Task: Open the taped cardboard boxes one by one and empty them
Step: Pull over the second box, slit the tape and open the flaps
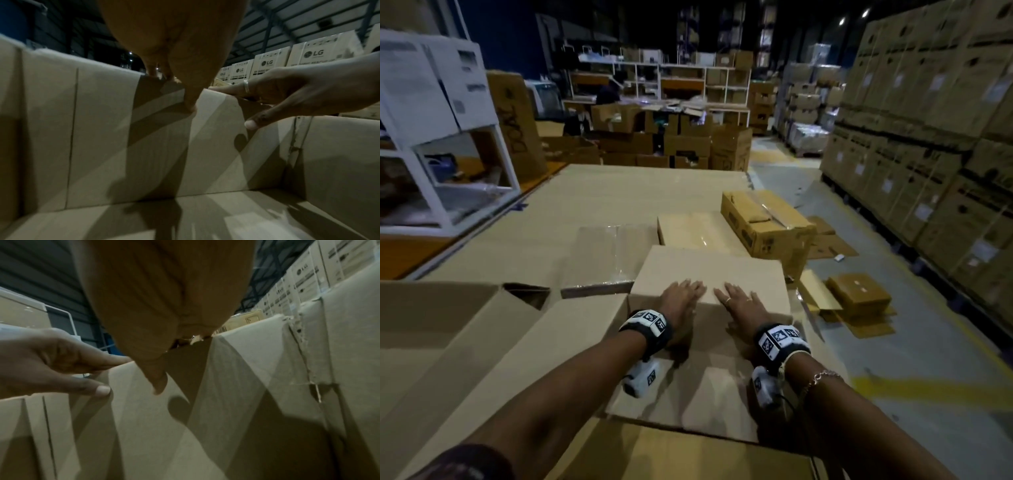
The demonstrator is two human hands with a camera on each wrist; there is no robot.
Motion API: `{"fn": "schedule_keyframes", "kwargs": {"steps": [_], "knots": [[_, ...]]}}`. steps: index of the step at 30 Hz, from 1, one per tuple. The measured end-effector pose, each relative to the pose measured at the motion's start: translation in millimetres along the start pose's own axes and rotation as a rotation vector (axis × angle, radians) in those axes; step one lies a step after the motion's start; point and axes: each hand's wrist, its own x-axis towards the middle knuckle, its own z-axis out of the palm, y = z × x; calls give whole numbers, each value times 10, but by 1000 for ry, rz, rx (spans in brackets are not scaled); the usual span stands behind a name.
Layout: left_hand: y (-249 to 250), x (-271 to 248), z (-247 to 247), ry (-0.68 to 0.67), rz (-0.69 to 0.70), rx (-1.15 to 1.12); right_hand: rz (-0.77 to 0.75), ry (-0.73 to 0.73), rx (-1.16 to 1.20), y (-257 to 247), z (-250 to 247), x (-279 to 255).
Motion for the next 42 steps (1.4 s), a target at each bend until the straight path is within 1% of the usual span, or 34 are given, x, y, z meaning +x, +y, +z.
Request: {"fn": "schedule_keyframes", "kwargs": {"steps": [2,4,5,8,10,12,14,15,16,17,19,20,21,22,23,24,25,26,27,29,30,32,34,35,37,39,40,42], "knots": [[-37,-3,86,56,-5,-55,-14,119,7,26,64,0],[-87,-3,183,81,-7,-115,-2,233,8,10,127,-10],[-97,-7,226,87,-9,-122,7,267,18,-9,161,-17],[-34,-26,204,101,-33,-103,10,275,61,-67,185,-40],[-24,1,125,104,-57,-183,12,278,128,-57,98,-51],[-100,4,80,82,-116,-303,77,278,190,10,11,-100],[-260,-33,114,79,-154,-440,186,258,204,122,12,-183],[-353,-35,191,101,-198,-463,229,254,198,168,30,-229],[-446,-45,264,122,-235,-410,262,262,194,196,58,-259],[-542,-54,365,167,-284,-414,285,276,190,203,84,-272],[-600,-58,473,268,-332,-526,315,302,182,181,132,-258],[-602,-33,492,265,-347,-543,322,310,177,164,157,-234],[-600,1,490,231,-372,-615,327,310,170,155,180,-206],[-538,-13,414,184,-381,-621,332,305,155,146,184,-179],[-531,-15,397,157,-396,-618,334,293,137,144,177,-168],[-534,-24,353,151,-372,-556,340,279,124,141,147,-160],[-532,-38,281,151,-340,-545,347,252,116,132,82,-169],[-500,-102,174,139,-300,-495,350,206,116,121,4,-195],[-483,-153,85,97,-278,-463,341,154,134,108,-75,-224],[-406,-279,-186,-39,-268,-402,316,68,228,68,-233,-275],[-358,-356,-318,-49,-277,-402,315,36,304,38,-333,-313],[-249,-545,-560,-59,-230,-388,293,2,434,-49,-527,-452],[-149,-767,-707,-66,-190,-338,161,-50,464,-194,-683,-671],[-86,-904,-765,-91,-164,-315,90,-76,494,-273,-737,-809],[60,-1181,-828,-160,-104,-327,-17,-166,557,-465,-811,-1148],[215,-1462,-811,-297,-27,-374,-61,-311,557,-643,-761,-1462],[284,-1602,-777,-361,5,-377,-85,-383,507,-728,-718,-1600],[369,-1841,-683,-440,28,-326,-138,-467,304,-871,-637,-1830]]}}
